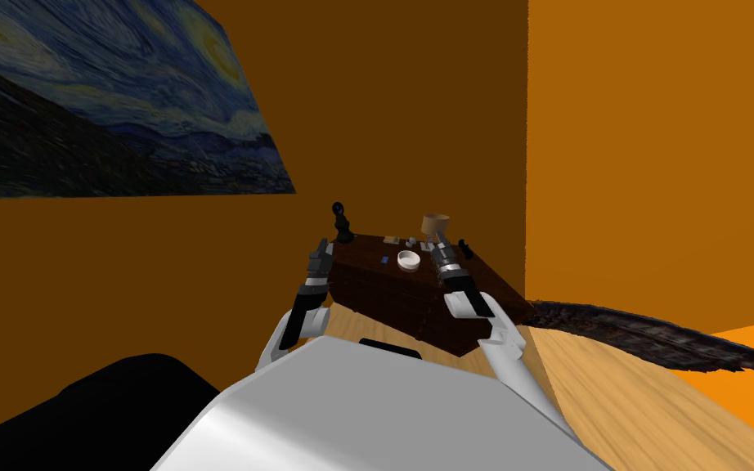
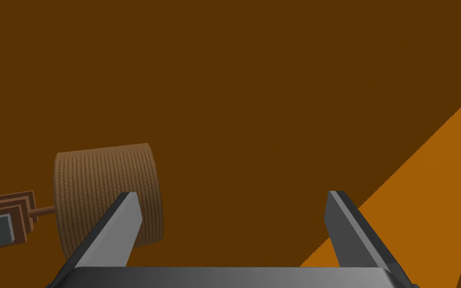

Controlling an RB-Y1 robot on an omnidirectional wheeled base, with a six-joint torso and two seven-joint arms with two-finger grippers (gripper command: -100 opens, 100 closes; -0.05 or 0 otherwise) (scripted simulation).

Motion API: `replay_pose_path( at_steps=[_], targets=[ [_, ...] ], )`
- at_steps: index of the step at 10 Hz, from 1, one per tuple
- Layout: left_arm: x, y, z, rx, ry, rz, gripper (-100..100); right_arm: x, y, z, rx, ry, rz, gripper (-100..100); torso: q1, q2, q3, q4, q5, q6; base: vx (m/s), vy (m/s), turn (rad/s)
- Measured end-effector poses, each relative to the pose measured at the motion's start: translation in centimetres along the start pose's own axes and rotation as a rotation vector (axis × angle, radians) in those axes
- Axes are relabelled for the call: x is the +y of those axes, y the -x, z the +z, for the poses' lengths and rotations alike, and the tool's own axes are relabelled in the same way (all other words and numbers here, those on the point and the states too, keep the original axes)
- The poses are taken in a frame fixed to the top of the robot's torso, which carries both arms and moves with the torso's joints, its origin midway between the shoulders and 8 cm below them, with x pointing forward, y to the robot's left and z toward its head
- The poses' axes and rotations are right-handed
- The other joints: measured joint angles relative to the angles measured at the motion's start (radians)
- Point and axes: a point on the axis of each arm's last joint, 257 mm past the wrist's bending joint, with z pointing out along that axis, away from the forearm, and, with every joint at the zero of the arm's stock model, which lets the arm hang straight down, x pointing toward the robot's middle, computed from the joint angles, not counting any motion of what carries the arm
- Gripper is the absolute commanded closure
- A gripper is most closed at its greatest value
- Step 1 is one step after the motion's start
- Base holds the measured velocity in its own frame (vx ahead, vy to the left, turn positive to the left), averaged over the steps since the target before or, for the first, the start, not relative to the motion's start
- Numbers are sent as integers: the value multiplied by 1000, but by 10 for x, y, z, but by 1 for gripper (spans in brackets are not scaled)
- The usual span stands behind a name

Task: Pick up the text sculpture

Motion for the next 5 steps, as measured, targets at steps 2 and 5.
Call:
replay_pose_path(
  at_steps=[2,5],
  targets=[
    [0,0,0,0,0,0,0,-6,2,11,0,-30,15,-100,0,-1,0,0,0,0,-28,9,-30],
    [0,0,0,0,0,0,0,-22,11,28,-9,-95,54,-100,0,0,0,0,0,0,-28,10,-17]
  ],
)
